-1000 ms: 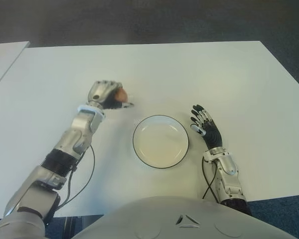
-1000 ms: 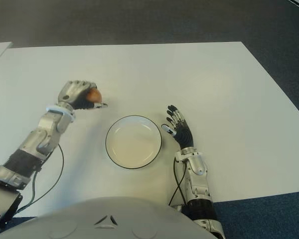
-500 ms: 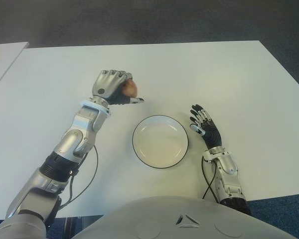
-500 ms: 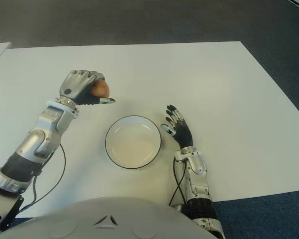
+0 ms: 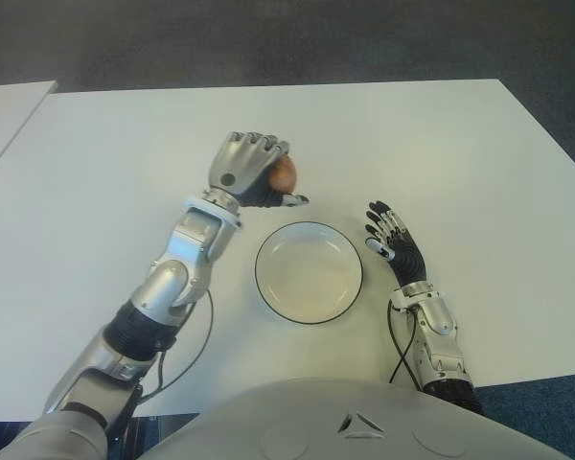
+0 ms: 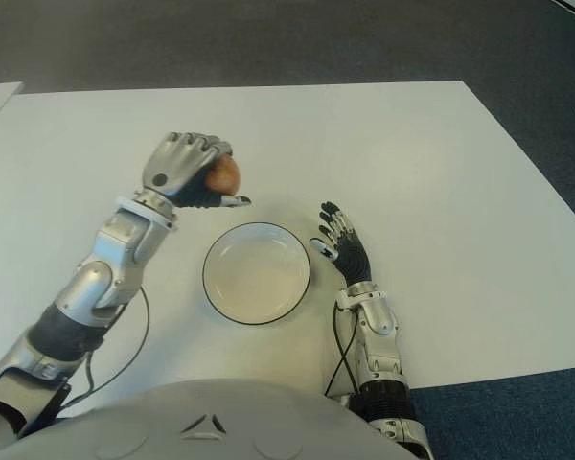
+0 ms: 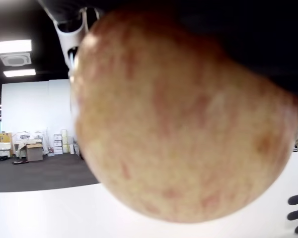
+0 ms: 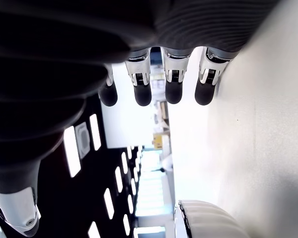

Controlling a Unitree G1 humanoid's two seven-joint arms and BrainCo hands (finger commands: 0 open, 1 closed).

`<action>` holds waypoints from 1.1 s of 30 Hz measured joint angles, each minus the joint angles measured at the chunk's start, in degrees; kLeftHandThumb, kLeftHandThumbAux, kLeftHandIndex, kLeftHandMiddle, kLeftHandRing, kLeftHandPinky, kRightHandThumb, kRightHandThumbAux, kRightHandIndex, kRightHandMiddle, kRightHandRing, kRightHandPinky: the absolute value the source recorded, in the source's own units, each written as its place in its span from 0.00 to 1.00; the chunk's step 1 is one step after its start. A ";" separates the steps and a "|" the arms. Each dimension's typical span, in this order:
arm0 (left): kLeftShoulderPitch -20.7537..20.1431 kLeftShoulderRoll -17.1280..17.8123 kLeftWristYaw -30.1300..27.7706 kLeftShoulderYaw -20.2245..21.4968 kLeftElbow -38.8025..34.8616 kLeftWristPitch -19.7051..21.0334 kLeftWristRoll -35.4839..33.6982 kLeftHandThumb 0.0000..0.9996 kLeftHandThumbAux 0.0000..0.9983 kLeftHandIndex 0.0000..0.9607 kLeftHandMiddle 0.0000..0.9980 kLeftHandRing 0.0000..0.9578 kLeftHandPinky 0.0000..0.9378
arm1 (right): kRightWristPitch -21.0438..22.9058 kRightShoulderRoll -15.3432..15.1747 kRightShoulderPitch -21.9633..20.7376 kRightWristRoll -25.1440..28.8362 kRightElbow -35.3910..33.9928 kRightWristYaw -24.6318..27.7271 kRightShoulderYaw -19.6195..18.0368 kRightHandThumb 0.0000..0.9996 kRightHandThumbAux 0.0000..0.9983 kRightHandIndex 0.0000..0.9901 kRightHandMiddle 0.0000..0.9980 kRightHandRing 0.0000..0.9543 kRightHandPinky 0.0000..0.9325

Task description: Put the apples into the plate.

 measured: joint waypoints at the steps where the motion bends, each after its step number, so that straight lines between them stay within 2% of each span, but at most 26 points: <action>1: 0.21 -0.88 -0.62 -0.83 -0.48 0.12 0.51 0.86 0.66 0.43 0.54 0.87 0.84 | -0.01 0.04 0.00 -0.07 -0.02 -0.05 0.02 0.15 0.63 0.00 0.01 0.00 0.00; 5: 0.75 -4.03 -2.46 -3.85 -1.49 -1.42 1.00 0.86 0.66 0.43 0.54 0.88 0.86 | -0.01 0.27 -0.06 -0.37 -0.07 -0.44 0.22 0.15 0.63 0.00 0.01 0.00 0.00; 13: 2.80 -6.87 -3.26 -8.11 -1.50 -4.41 1.34 0.86 0.66 0.43 0.54 0.88 0.89 | -0.03 0.72 0.00 -0.86 -0.26 -1.57 0.62 0.15 0.62 0.00 0.01 0.00 0.00; 20: 4.35 -6.45 -4.79 -9.31 -0.67 -6.69 1.82 0.86 0.66 0.43 0.53 0.87 0.87 | -0.02 0.76 0.28 -1.04 -0.60 -2.17 0.86 0.16 0.61 0.00 0.00 0.00 0.00; 25: 7.14 -5.31 -4.50 -8.48 -0.36 -9.00 -1.02 0.85 0.66 0.42 0.52 0.86 0.86 | 0.43 0.77 0.54 -0.97 -1.11 -2.17 0.97 0.15 0.63 0.00 0.00 0.00 0.00; 33: 10.40 -5.48 -3.17 -8.70 0.41 -9.63 -0.18 0.85 0.67 0.42 0.52 0.84 0.84 | 1.16 0.87 0.67 -0.84 -1.28 -2.17 0.98 0.16 0.62 0.00 0.00 0.00 0.00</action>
